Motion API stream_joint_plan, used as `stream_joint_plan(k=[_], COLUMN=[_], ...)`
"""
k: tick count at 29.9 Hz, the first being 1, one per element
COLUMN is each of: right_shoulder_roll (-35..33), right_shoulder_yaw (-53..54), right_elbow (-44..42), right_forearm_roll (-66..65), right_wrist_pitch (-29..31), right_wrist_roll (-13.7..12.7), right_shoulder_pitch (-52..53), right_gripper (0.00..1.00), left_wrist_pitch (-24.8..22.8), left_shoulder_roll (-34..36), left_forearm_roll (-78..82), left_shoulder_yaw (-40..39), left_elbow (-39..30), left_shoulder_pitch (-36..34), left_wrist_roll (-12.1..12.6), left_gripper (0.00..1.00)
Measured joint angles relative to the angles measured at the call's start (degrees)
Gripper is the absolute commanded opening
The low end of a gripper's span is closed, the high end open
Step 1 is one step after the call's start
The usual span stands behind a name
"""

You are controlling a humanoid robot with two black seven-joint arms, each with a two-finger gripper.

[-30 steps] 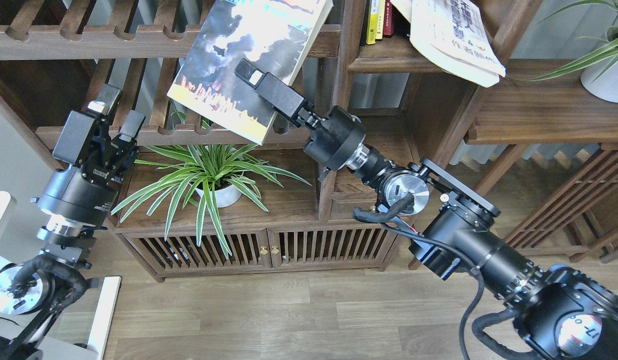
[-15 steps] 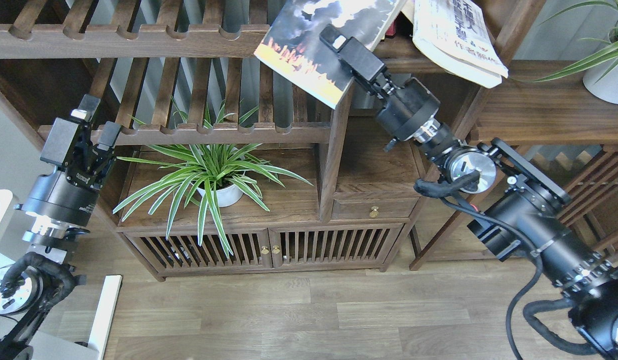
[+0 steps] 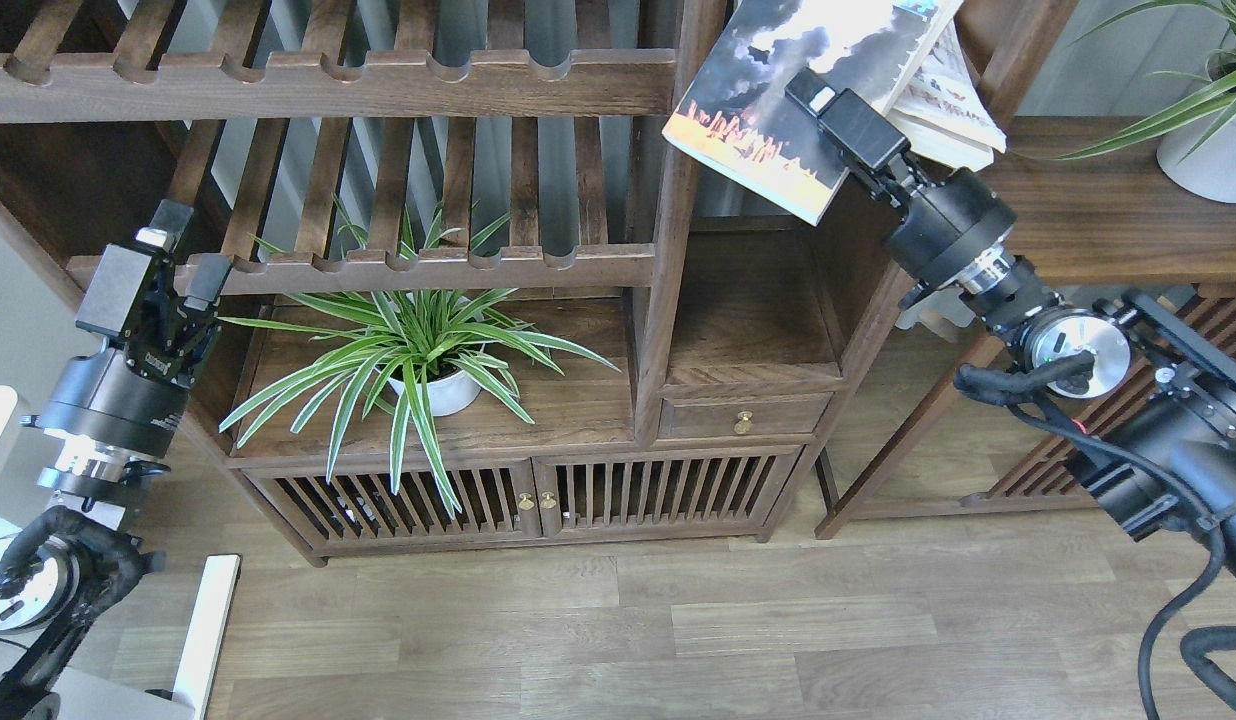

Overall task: Organize books on shelf
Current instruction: 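Carry the dark-covered book with the right gripper up to the top shelf, then set the dark-covered book on the top shelf and open the right gripper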

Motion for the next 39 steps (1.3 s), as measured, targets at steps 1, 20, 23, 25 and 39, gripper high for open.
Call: stream_joint_plan(k=[1, 20, 23, 25, 39], right_shoulder_roll=[-0.1, -3.1, -2.6, -1.7, 7.6], right_shoulder_yaw=[0.5, 3.3, 2.9, 2.6, 2.4], right_elbow=[0.0, -4.9, -7.2, -8.1, -20.1], right_forearm_roll=[0.1, 6.7, 7.0, 7.1, 6.3], right_wrist_pitch=[0.0, 0.1, 0.1, 0.1, 0.1], right_wrist_roll=[0.0, -0.2, -0.2, -0.2, -0.5], right_shoulder_pitch=[0.1, 13.8, 15.9, 16.8, 21.7], right_gripper=[0.06, 0.06, 0.05, 0.06, 0.07], left_wrist_pitch=[0.0, 0.0, 0.0, 0.0, 0.0], left_shoulder_roll=[0.0, -0.4, -0.4, -0.4, -0.5], left_forearm_roll=[0.0, 0.0, 0.0, 0.1, 0.2], left_shoulder_yaw=[0.0, 0.8, 0.9, 0.9, 1.0], left_elbow=[0.0, 0.0, 0.0, 0.0, 0.0], left_shoulder_pitch=[0.1, 1.0, 1.0, 1.0, 2.1], left_wrist_roll=[0.0, 0.0, 0.0, 0.0, 0.1], left_gripper=[0.99, 0.99, 0.99, 0.99, 0.99])
